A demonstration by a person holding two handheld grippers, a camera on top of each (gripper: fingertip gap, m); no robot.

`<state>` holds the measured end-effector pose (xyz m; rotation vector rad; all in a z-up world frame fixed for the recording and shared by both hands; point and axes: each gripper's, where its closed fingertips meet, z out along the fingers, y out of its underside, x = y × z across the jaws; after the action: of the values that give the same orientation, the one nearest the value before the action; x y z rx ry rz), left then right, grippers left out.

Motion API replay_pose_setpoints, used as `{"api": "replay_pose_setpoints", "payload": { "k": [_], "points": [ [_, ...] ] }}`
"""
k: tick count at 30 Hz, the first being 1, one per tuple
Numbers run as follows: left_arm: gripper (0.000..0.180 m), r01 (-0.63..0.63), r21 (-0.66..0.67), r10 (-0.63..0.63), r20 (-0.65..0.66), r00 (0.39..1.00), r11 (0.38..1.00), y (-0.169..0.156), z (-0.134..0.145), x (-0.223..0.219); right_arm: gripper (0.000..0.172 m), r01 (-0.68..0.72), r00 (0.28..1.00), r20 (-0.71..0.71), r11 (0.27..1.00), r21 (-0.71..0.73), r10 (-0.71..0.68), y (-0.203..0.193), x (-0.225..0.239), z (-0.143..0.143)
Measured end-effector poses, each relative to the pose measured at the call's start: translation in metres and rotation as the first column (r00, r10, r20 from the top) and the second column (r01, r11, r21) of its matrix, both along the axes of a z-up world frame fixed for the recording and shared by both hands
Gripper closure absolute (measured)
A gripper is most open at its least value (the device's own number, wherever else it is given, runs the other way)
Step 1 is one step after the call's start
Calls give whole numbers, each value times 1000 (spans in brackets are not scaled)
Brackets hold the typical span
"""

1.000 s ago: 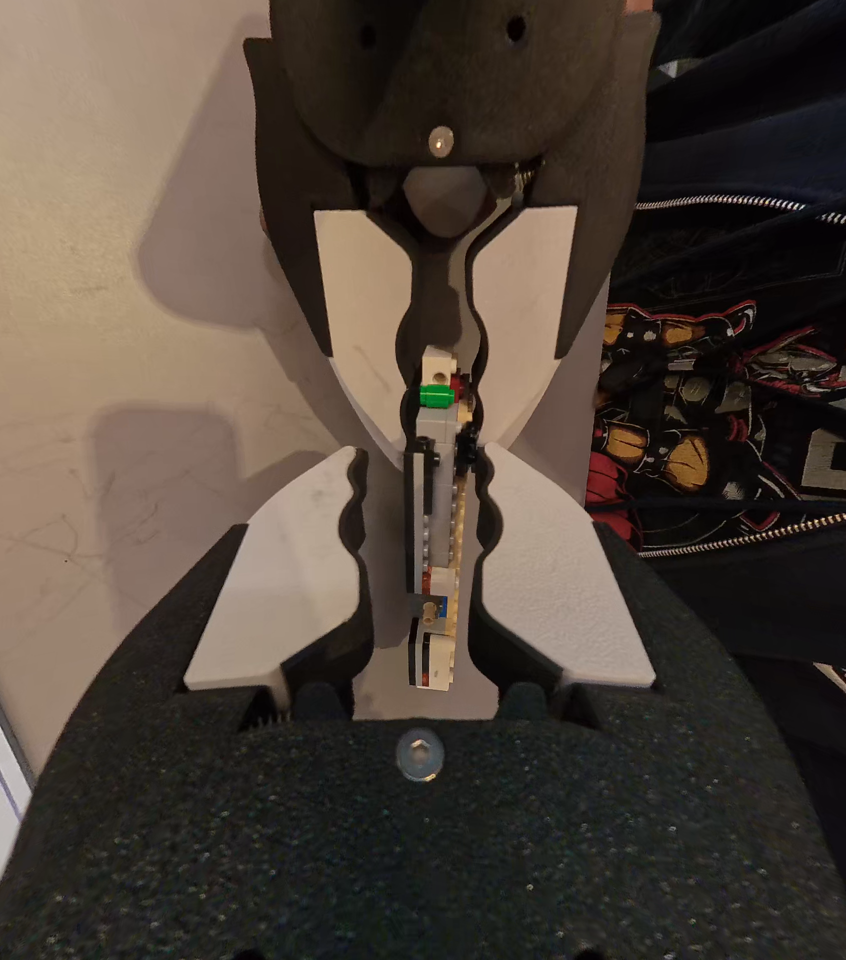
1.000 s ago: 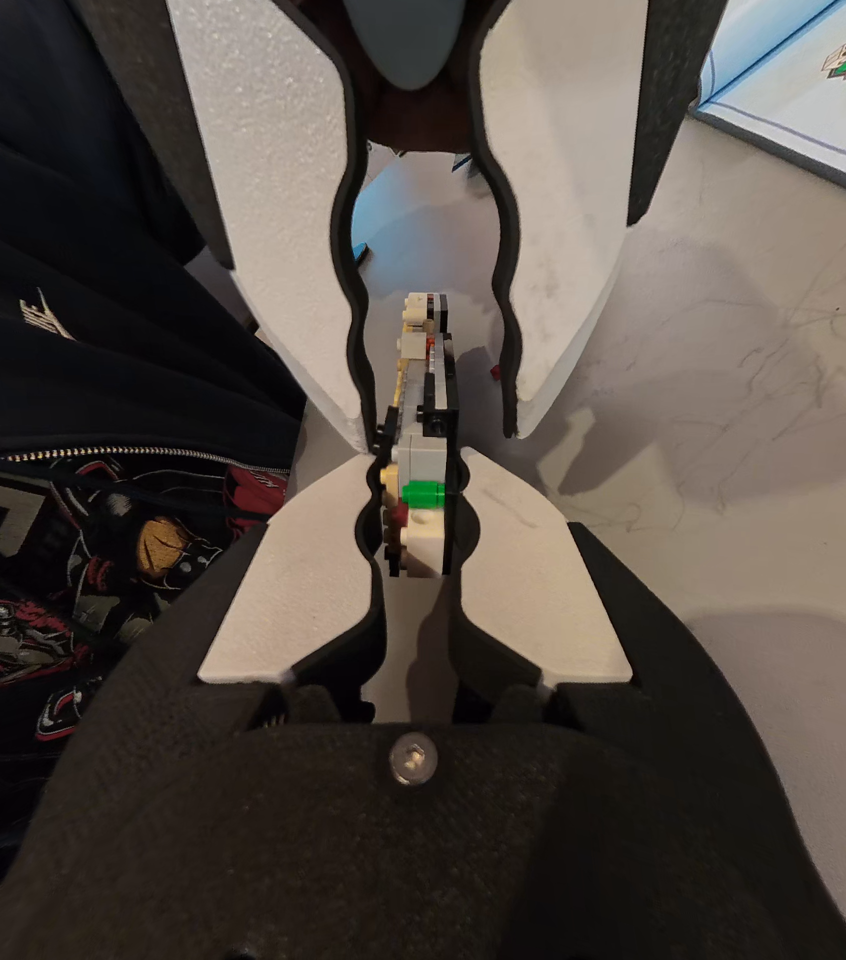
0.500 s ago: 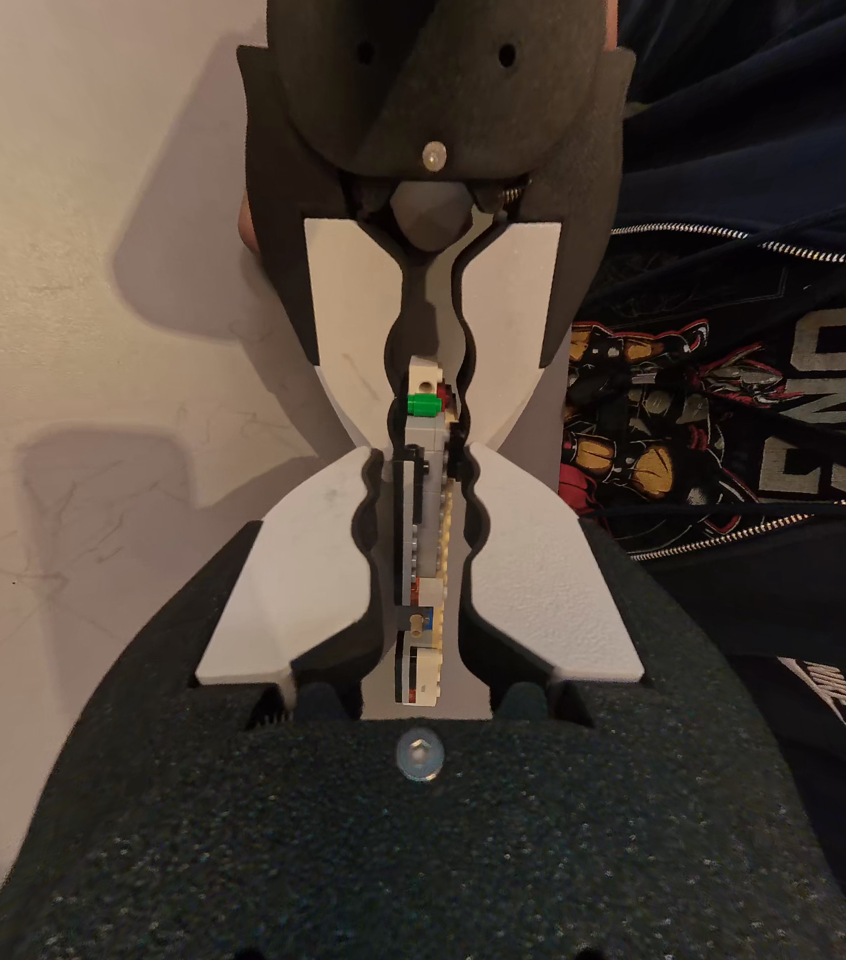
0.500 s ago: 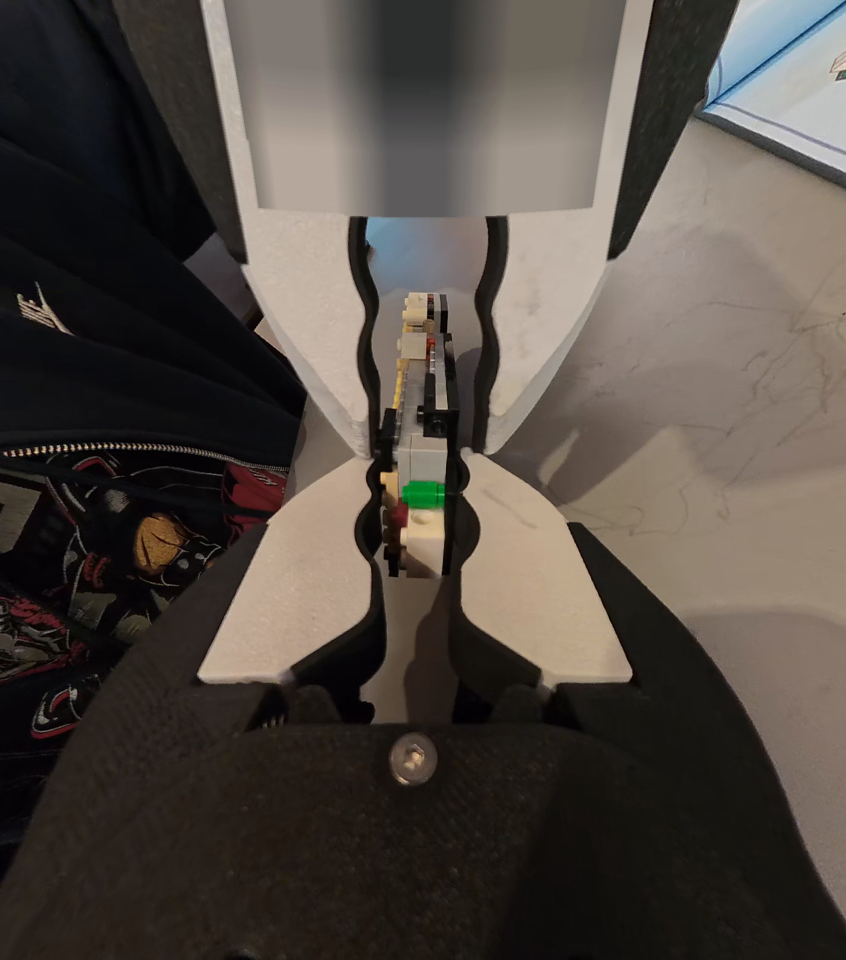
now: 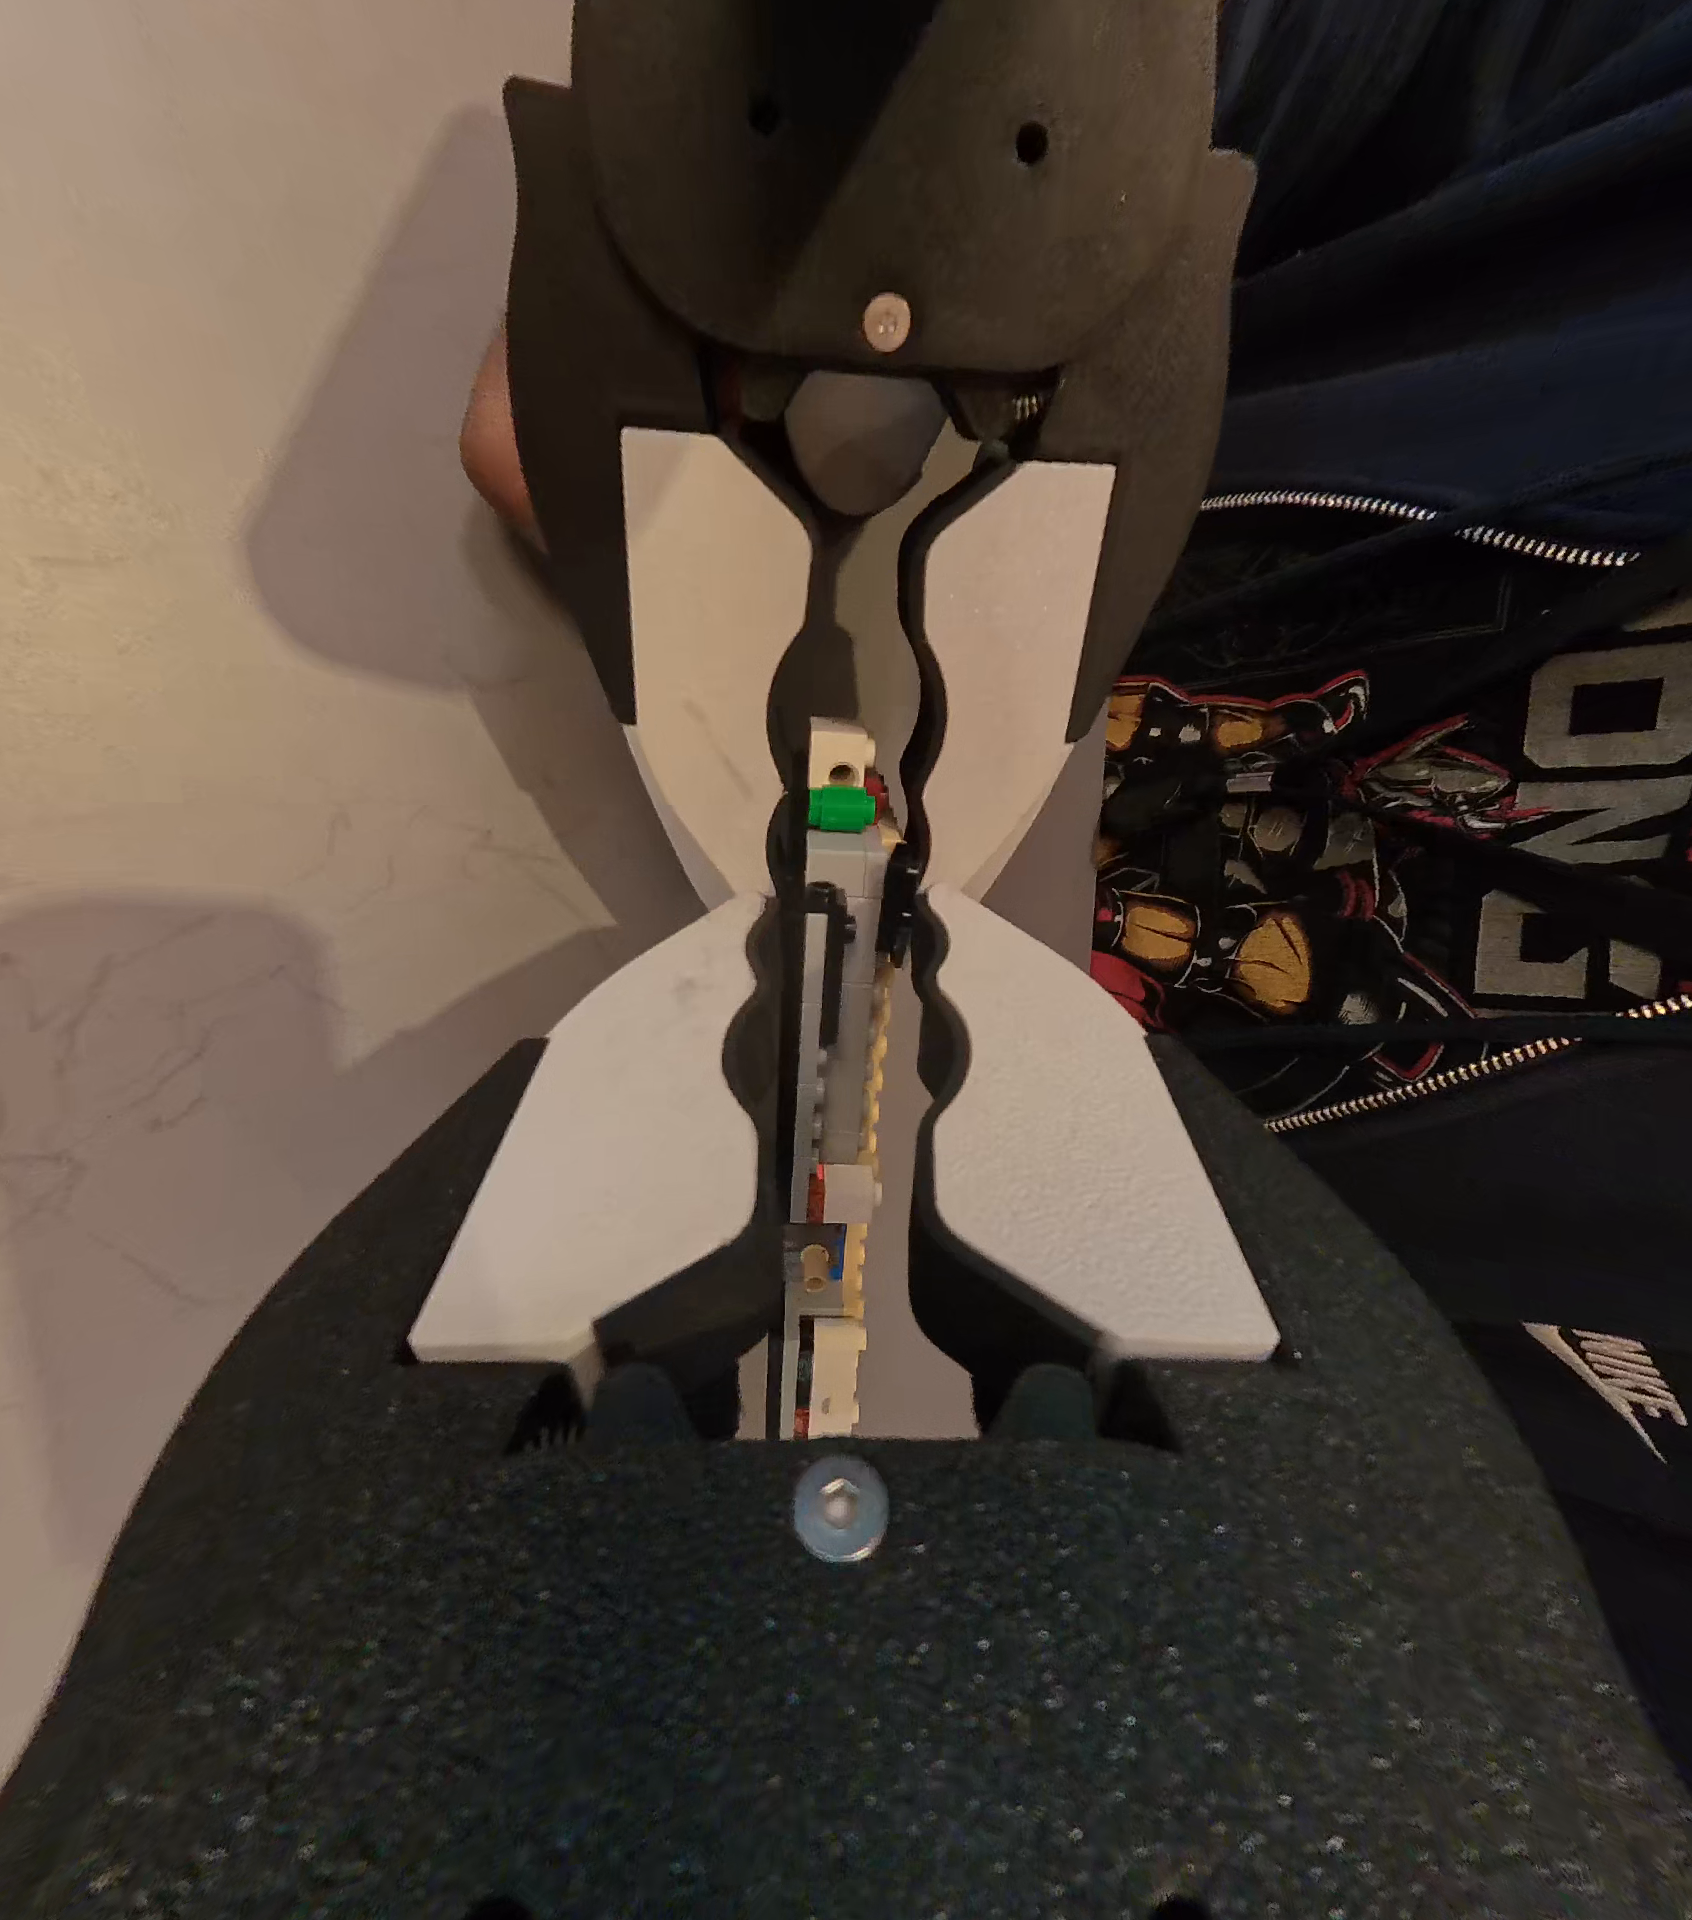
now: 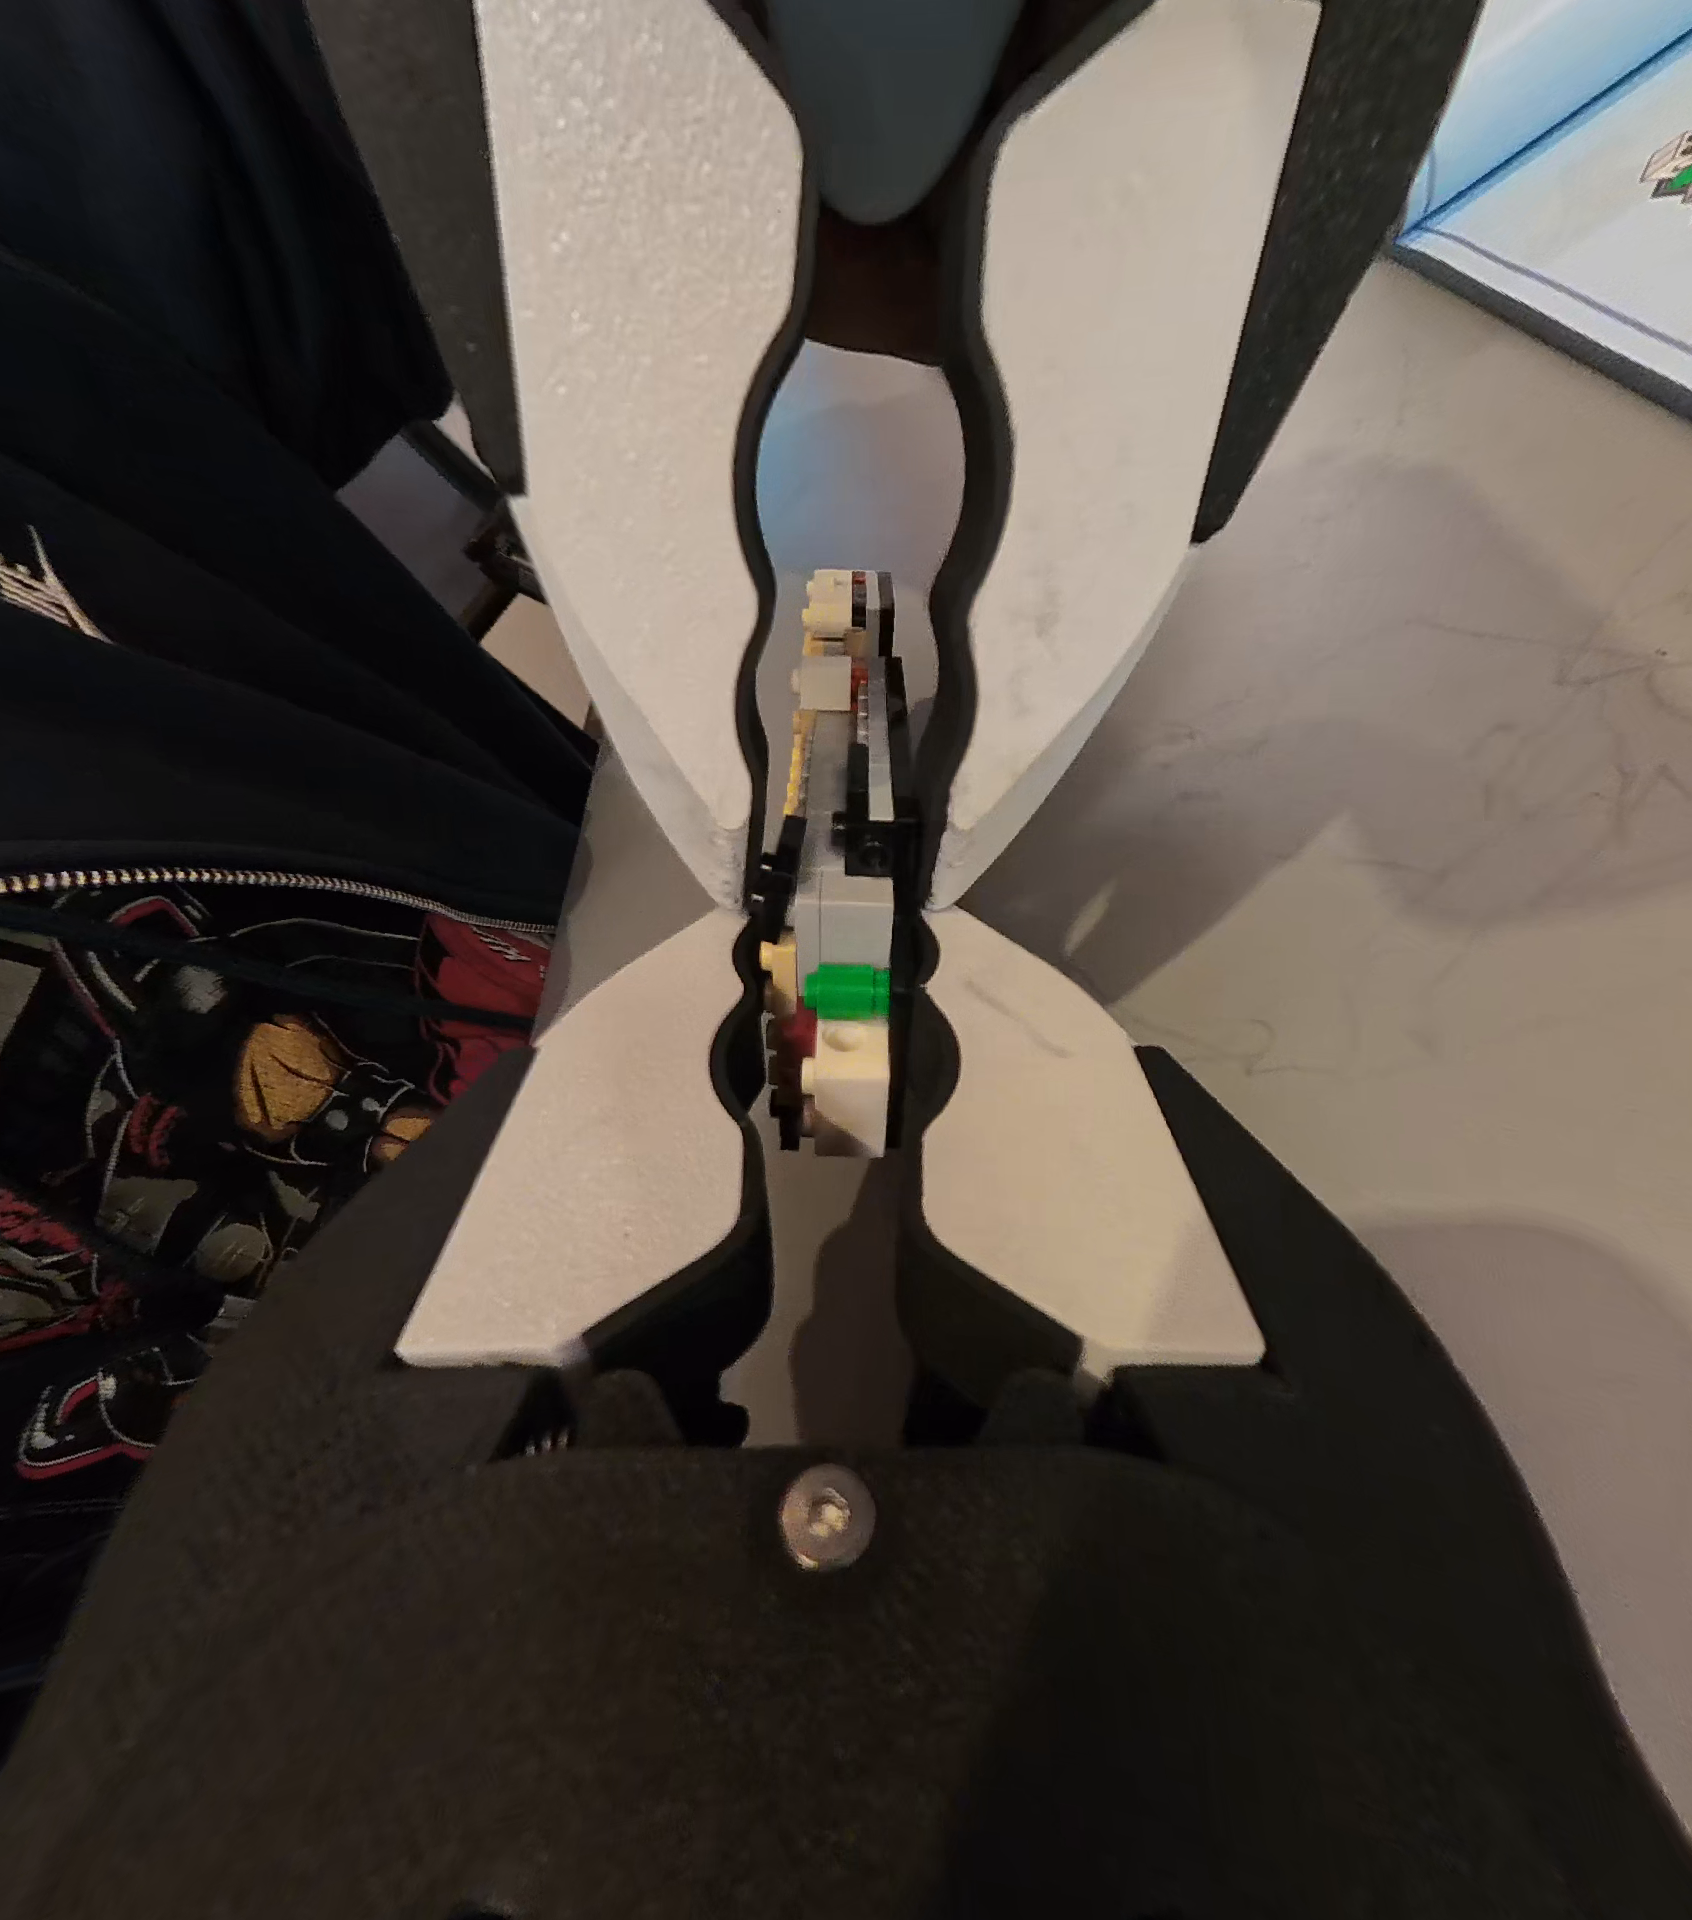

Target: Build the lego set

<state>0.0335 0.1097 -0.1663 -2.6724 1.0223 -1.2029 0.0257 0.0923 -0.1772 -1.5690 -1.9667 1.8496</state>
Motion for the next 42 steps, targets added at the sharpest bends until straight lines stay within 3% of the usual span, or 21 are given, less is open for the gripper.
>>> {"api": "replay_pose_setpoints", "payload": {
  "k": [13, 37, 39, 42],
  "points": [
    [156, 4, 25, -3, -61, 998, 1000, -2, -5, 2, 149, -9, 1000, 23, 1000, 25, 8, -2, 0, -5],
    [158, -28, 57, 30, -48, 998, 998, -5, -5, 4, 148, -24, 1000, 21, 999, 45, 23, -6, 1, -7],
    [156, -26, 81, 30, -45, 999, 996, -4, -4, 4, 148, -18, 1000, 18, 999, 37, 17, -5, 1, -6],
    [138, -33, 74, 35, -34, 999, 997, -8, -3, 3, 148, -4, 1000, 18, 1000, 27, 4, -2, 0, -5]
  ]
}}
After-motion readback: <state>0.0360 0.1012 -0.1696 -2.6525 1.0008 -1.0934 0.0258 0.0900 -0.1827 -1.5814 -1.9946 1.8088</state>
